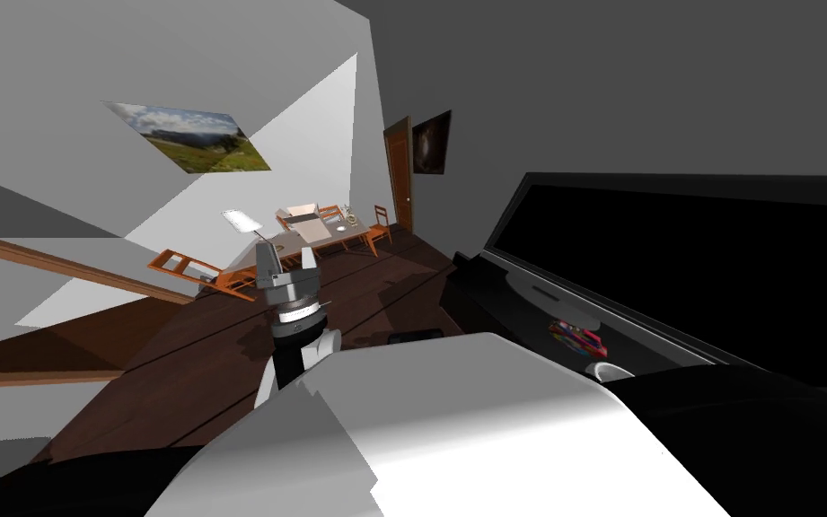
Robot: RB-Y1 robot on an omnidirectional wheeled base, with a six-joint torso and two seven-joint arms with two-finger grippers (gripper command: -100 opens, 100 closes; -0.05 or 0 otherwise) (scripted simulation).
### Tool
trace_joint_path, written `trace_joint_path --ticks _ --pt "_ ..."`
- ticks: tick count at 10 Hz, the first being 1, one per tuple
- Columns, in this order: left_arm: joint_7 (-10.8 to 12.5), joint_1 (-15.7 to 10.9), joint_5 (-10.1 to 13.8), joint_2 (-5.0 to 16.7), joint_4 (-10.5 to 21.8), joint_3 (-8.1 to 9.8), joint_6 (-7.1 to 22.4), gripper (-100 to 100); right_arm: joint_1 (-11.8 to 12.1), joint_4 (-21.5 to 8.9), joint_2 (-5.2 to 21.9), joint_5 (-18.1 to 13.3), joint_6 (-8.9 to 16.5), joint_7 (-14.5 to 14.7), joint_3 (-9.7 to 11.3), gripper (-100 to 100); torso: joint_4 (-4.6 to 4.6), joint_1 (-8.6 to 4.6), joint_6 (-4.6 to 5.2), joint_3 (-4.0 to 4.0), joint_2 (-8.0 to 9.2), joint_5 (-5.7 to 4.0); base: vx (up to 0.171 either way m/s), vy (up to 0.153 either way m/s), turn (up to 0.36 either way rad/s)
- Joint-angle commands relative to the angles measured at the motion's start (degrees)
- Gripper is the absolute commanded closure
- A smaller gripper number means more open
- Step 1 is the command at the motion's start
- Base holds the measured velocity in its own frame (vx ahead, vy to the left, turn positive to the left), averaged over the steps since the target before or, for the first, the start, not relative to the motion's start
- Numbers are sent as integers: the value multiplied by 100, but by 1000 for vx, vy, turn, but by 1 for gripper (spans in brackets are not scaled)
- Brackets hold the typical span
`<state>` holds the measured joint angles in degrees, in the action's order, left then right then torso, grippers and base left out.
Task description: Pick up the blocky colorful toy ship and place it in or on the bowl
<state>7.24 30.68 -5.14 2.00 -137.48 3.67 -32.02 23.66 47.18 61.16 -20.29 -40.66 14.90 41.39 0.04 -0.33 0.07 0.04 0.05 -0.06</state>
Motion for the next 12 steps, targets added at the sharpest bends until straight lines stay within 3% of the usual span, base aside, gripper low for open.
trace_joint_path --ticks 1,2,4,5,6,8,12 --pt "0 0 0 0 0 0 0 0 -82 -286 265 -136 -34 46 146 -100 0 0 0 0 0 0 1 -85 150" --pt "0 0 0 0 0 0 0 0 -135 -525 406 -247 -47 105 253 -100 0 -11 -3 0 0 0 19 -134 261" --pt "0 0 0 1 0 1 0 0 -135 -648 453 -247 -47 105 253 -100 -1 -24 1 -3 -5 -7 3 -82 26" --pt "0 0 0 0 0 0 0 0 -188 -815 618 -354 -56 159 347 -100 0 -2 3 0 0 -3 -3 -57 134" --pt "0 0 0 0 0 0 0 0 -188 -767 618 -354 -56 159 347 -100 0 -2 -4 -1 -2 0 4 -74 87" --pt "0 1 0 0 0 0 0 0 -242 -1113 757 -457 -58 208 429 -100 0 5 3 0 -1 -2 -3 -56 28" --pt "0 0 0 1 0 1 0 0 -411 -1634 989 -729 -42 327 609 -100 0 -37 -1 -2 -5 -9 0 -159 130"
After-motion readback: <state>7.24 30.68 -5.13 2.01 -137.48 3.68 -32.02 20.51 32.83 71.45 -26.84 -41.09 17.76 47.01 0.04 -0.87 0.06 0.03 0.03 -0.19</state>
